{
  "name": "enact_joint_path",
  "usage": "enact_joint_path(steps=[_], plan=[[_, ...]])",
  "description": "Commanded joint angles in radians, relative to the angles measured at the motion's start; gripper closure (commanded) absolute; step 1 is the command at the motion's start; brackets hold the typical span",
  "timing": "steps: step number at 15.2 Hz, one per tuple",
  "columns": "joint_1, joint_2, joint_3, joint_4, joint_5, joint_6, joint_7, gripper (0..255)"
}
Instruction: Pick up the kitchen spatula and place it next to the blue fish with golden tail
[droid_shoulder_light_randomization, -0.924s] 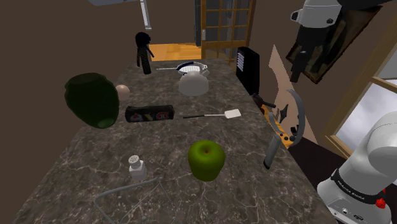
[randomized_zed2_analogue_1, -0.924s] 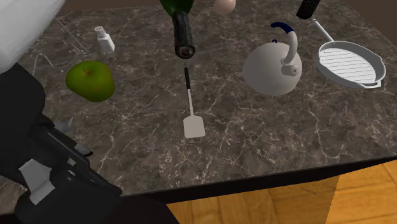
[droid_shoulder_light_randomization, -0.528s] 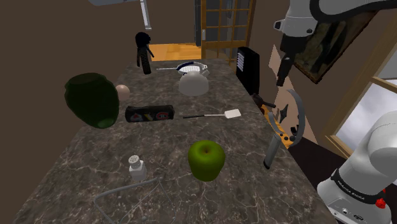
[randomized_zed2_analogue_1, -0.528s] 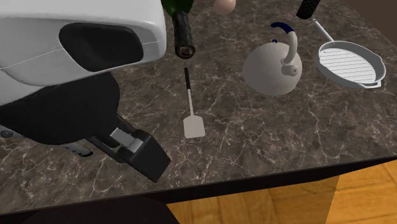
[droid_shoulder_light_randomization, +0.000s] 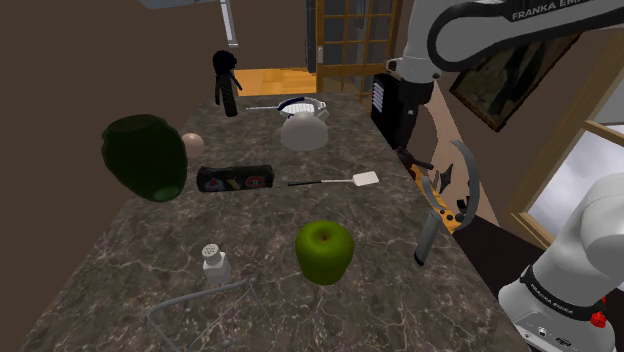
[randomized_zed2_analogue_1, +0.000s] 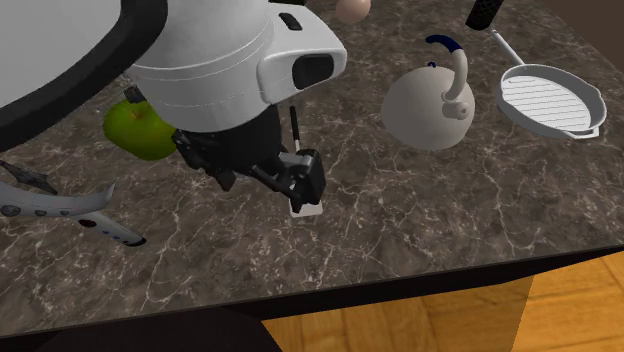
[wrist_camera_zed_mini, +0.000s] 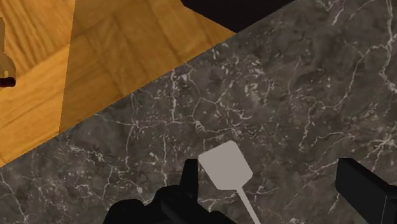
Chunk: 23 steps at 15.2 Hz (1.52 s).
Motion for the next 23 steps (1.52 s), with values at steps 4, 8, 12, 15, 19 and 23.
enact_joint_path(steps=[4, 8, 12, 15, 19, 23], plan=[[0.035, 0.181, -0.003, 0.070, 0.019, 0.123, -0.110, 0], [0.060, 0.320, 0.005, 0.142, 0.037, 0.198, -0.195, 0], [0.081, 0.457, 0.021, 0.228, 0.054, 0.254, -0.276, 0], [0.094, 0.557, 0.039, 0.301, 0.063, 0.286, -0.333, 0], [0.098, 0.604, 0.044, 0.306, 0.064, 0.329, -0.346, 0], [0.100, 0.635, 0.045, 0.290, 0.064, 0.376, -0.346, 0]])
